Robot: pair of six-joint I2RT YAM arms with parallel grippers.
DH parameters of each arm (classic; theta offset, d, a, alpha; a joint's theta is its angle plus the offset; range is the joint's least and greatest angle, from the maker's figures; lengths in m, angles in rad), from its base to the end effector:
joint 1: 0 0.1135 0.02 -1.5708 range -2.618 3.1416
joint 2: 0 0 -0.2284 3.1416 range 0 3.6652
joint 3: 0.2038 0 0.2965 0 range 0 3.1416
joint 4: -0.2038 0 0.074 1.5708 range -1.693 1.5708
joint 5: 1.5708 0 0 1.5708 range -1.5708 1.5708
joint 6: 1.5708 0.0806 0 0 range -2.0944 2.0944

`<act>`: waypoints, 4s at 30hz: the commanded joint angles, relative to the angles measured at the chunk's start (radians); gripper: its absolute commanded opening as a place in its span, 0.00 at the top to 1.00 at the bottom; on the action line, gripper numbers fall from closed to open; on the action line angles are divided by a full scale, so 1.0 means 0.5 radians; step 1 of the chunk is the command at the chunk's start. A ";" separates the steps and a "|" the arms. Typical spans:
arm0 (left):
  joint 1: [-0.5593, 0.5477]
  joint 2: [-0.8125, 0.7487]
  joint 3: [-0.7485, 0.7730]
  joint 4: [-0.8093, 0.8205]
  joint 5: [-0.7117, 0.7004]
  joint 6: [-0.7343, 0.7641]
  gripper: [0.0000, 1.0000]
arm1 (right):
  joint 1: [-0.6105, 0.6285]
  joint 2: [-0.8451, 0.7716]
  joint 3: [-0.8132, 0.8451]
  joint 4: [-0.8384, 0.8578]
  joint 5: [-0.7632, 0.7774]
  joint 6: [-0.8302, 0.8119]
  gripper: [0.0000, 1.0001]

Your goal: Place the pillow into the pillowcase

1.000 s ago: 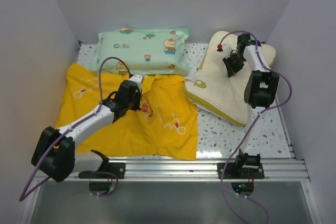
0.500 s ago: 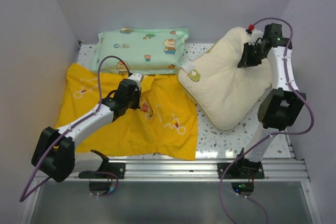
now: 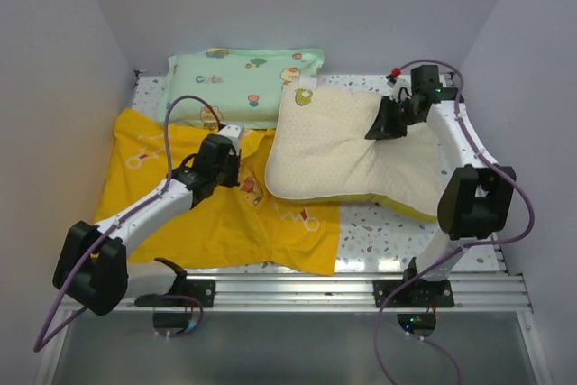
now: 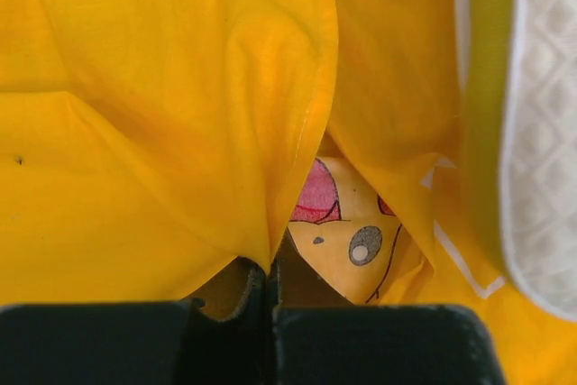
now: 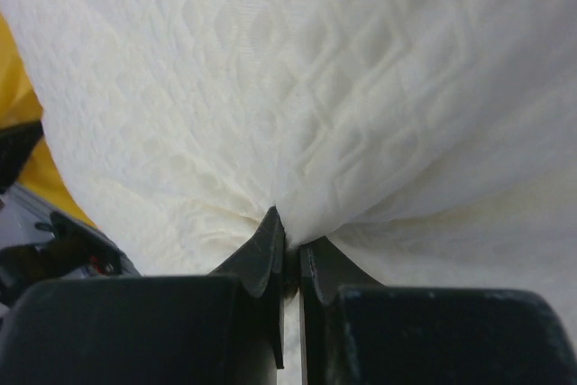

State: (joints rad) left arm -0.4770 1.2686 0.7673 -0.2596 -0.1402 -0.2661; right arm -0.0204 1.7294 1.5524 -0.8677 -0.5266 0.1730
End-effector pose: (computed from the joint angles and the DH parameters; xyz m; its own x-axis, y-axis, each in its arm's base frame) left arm 0.3133 -0.1493 0.1386 -0.6869 0.0619 -0.7241 0.1908 0.9768 -0.0975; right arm 0.4254 0.0318 0.2227 -0.8921 0.1671 -0.4199 -0.0824 0.8535 0.5146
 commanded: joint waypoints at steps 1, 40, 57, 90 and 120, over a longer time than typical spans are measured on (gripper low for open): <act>0.046 -0.101 0.088 0.001 0.059 0.017 1.00 | 0.120 -0.161 0.018 -0.022 -0.199 -0.247 1.00; 0.101 -0.150 0.018 0.022 0.491 0.029 1.00 | 0.360 -0.384 -0.030 -0.275 -0.085 -2.102 0.01; 0.163 -0.172 -0.019 0.004 0.569 0.032 1.00 | 0.878 0.314 0.040 -0.685 -0.723 -3.929 0.01; 0.212 -0.230 0.088 0.068 0.664 0.093 1.00 | 1.200 0.388 0.371 -1.428 -0.413 -4.018 1.00; 0.190 -0.267 -0.016 -0.064 1.253 0.354 1.00 | 1.289 0.814 0.371 0.637 -0.039 -1.568 1.00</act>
State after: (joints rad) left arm -0.3798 1.1427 0.7586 -0.2787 0.3759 -0.1280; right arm 0.6186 2.1403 1.7470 -0.7856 -0.6865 -0.8062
